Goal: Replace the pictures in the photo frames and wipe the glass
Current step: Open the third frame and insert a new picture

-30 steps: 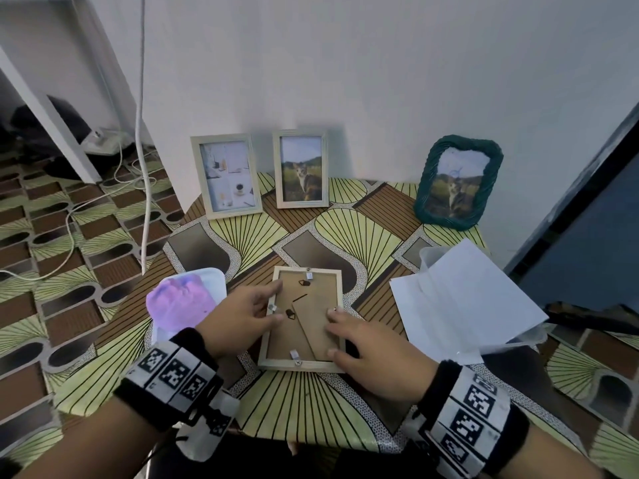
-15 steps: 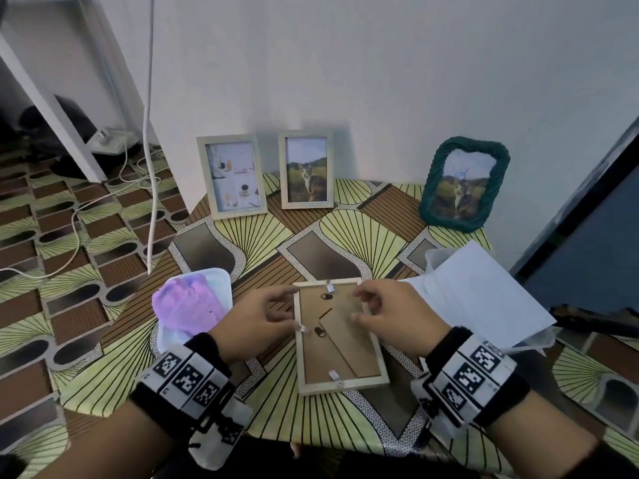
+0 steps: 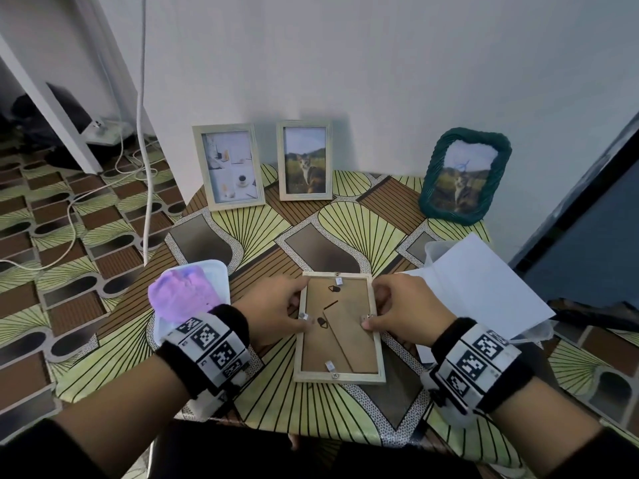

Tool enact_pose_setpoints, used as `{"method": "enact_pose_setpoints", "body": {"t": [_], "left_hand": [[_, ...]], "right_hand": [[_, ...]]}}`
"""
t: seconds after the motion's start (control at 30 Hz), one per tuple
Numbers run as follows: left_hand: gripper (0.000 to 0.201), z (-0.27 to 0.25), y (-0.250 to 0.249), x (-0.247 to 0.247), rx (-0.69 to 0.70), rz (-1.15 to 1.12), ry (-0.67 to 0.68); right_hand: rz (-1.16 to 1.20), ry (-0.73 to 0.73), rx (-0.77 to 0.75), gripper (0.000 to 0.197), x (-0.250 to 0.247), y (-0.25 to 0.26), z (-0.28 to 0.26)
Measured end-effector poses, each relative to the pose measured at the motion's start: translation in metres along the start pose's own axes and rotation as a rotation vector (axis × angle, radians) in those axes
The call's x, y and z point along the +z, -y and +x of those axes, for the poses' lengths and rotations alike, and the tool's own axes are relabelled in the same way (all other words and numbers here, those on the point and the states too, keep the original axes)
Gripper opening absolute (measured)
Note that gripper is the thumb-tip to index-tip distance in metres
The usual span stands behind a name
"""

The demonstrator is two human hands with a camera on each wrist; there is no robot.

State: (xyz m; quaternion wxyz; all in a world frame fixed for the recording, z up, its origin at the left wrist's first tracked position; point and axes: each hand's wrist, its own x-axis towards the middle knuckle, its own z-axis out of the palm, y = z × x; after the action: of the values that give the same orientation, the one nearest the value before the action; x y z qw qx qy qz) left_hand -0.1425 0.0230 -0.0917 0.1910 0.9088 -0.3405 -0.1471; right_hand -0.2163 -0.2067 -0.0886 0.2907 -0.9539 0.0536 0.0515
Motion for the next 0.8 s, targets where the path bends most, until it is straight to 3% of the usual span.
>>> {"method": "enact_pose_setpoints", "body": {"t": [0.33,0.53,0.8], "left_hand": [[0.028,0.013,0.001,0.001,-0.061,0.120,-0.005],[0.007,0.018,-0.006,-0.001,-0.135,0.036,-0.042],[0.038,0.023,0.003,-0.002,-0.284,-0.219,-0.068]], "right_hand": [[-0.031,-0.025,0.072,0.035,0.005,0.000,0.006],[-0.092,-0.068,0.109,0.021,0.008,0.007,0.016],[0.038,-0.079,0.168,0.009,0.011,0.003,0.023]]}}
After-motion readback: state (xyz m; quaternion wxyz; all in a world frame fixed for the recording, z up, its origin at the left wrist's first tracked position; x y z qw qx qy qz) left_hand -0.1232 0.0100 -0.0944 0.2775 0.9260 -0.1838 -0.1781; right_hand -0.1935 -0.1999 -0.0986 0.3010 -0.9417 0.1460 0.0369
